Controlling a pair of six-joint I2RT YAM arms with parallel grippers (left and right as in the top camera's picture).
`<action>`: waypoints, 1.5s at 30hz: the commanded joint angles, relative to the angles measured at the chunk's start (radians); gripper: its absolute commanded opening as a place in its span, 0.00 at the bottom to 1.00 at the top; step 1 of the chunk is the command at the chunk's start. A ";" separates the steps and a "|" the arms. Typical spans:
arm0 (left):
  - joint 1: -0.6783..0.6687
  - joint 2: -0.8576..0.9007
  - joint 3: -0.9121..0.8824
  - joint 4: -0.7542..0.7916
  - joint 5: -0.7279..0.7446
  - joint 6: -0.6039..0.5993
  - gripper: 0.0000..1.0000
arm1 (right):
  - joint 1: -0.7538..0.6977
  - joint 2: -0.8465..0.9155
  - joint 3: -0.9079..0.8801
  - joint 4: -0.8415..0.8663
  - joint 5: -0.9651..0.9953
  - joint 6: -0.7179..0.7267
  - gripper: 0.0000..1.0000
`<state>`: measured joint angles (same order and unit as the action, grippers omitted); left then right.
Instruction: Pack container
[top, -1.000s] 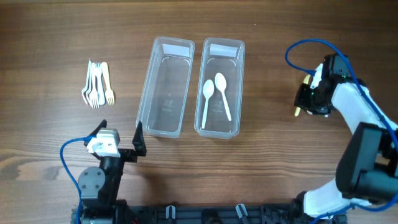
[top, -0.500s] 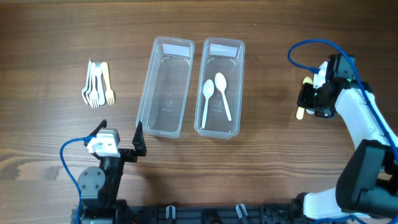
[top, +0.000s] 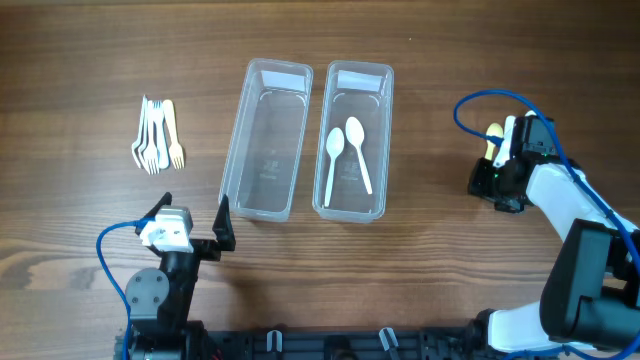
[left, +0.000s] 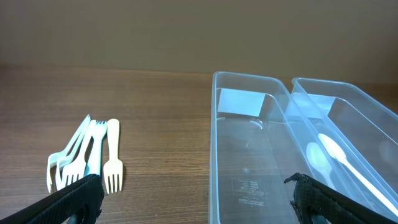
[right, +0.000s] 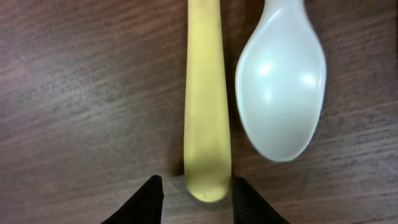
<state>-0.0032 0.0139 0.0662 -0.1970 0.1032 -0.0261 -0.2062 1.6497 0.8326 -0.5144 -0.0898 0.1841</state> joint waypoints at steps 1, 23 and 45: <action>0.006 -0.007 -0.006 0.003 0.012 0.020 1.00 | 0.006 -0.006 -0.003 0.031 -0.014 0.027 0.36; 0.006 -0.007 -0.006 0.003 0.012 0.020 1.00 | 0.003 0.121 -0.003 0.107 0.025 0.063 0.15; 0.006 -0.007 -0.006 0.003 0.012 0.020 1.00 | 0.004 0.067 0.020 0.052 0.023 0.052 0.04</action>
<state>-0.0032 0.0139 0.0662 -0.1970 0.1032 -0.0261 -0.2104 1.6951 0.8852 -0.4332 -0.0639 0.2417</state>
